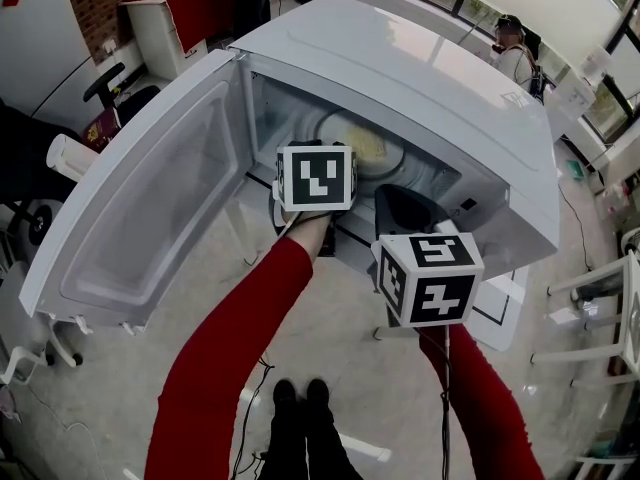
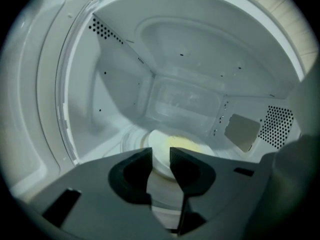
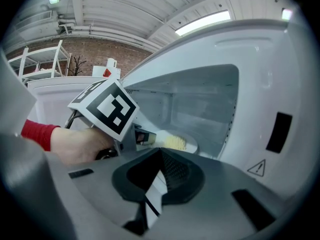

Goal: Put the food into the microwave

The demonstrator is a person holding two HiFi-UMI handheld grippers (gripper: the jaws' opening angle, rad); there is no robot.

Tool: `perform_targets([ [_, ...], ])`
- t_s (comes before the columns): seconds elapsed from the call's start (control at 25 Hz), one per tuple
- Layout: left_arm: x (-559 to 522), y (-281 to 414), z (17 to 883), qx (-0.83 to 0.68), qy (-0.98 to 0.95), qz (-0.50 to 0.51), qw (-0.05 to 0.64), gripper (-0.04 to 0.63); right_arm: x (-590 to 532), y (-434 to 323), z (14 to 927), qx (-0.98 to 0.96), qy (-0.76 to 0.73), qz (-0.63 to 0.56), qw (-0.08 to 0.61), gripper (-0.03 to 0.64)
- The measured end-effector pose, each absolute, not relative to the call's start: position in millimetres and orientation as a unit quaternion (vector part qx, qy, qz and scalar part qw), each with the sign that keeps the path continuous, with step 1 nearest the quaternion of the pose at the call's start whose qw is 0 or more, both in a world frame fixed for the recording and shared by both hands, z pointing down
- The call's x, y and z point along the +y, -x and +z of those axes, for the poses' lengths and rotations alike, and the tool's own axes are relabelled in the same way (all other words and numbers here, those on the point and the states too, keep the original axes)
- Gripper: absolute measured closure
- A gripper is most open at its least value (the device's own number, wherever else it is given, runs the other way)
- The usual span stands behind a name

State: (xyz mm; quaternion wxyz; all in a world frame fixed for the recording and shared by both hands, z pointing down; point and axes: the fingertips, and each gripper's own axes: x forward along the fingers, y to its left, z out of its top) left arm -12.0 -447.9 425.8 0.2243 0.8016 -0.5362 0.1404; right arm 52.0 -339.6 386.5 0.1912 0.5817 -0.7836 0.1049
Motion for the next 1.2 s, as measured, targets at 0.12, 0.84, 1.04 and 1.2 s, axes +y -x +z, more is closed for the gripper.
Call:
perform_targets([
  [0.12, -448, 31, 418, -0.553, -0.792, 0.151, 0.210, 0.490, -343, -49, 384, -0.787, -0.580, 0.106, 0.183, 0.603],
  [0.84, -347, 58, 368, -0.451, -0.862, 0.032, 0.229, 0.586, -283, 0, 336, -0.848, -0.498, 0.153, 0.098, 0.603],
  [1.04, -311, 69, 346, -0.430, -0.875, 0.010, 0.220, 0.586, -251, 2, 325, -0.854, -0.487, 0.166, 0.075, 0.603],
  [1.2, -274, 67, 332, -0.411, -0.885, -0.007, 0.220, 0.586, -219, 0, 318, -0.859, -0.474, 0.183, 0.054, 0.603],
])
